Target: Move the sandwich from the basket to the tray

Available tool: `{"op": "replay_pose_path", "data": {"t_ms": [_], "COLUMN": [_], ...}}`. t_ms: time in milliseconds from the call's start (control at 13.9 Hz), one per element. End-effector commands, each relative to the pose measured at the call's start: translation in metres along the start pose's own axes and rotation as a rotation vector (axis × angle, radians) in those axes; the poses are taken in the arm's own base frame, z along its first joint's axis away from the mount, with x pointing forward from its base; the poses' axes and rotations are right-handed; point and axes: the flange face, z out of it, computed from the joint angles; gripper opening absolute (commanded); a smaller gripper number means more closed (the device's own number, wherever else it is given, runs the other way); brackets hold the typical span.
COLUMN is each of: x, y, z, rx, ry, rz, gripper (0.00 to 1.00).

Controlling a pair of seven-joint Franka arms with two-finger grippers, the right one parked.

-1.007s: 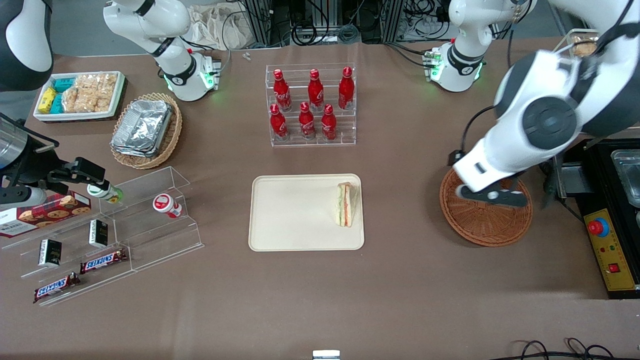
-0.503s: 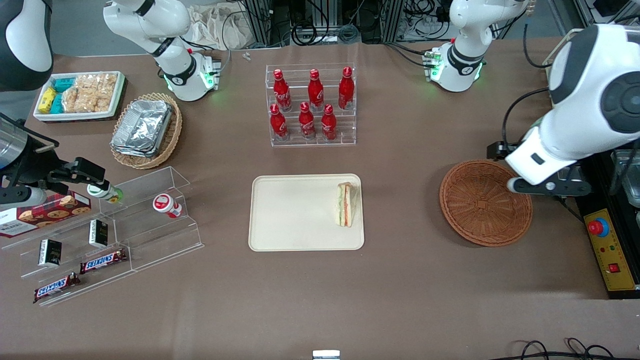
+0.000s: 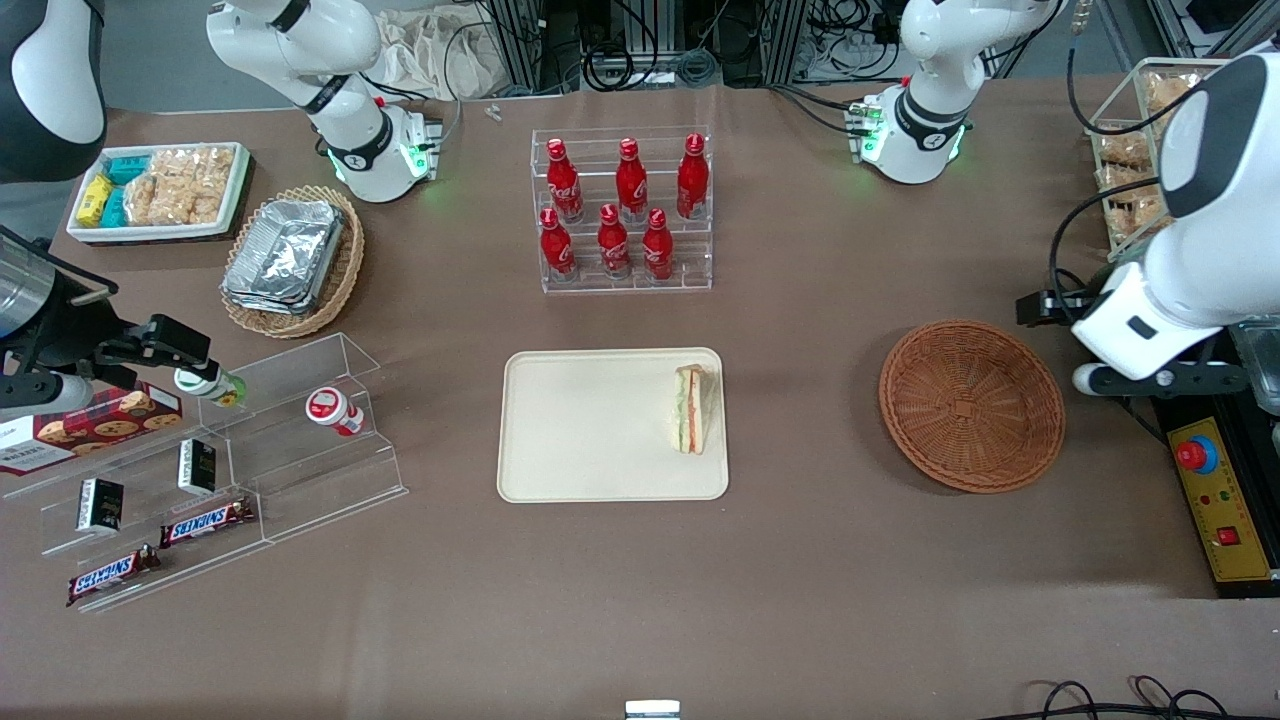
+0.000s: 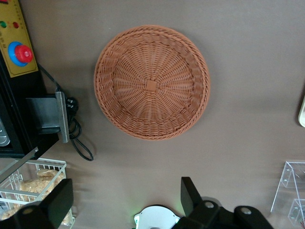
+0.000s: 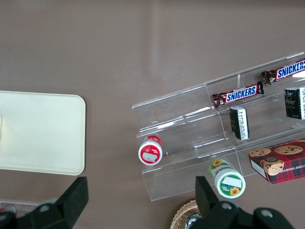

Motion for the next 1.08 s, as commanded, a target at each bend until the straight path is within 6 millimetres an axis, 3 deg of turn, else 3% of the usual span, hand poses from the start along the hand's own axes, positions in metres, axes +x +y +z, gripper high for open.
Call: {"op": "replay_pose_path", "data": {"t_ms": [0, 359, 719, 1007], "x": [0.000, -0.001, -0.017, -0.014], "y": [-0.007, -0.006, -0.014, -0.016], "z": [-0.005, -0.002, 0.009, -0.001], "rx": [-0.023, 0.002, -0.023, -0.053], "ry": [0.018, 0.041, 0.097, 0.107], "rz": [-0.002, -0.036, -0.077, -0.088], "gripper": [1.00, 1.00, 1.00, 1.00]}}
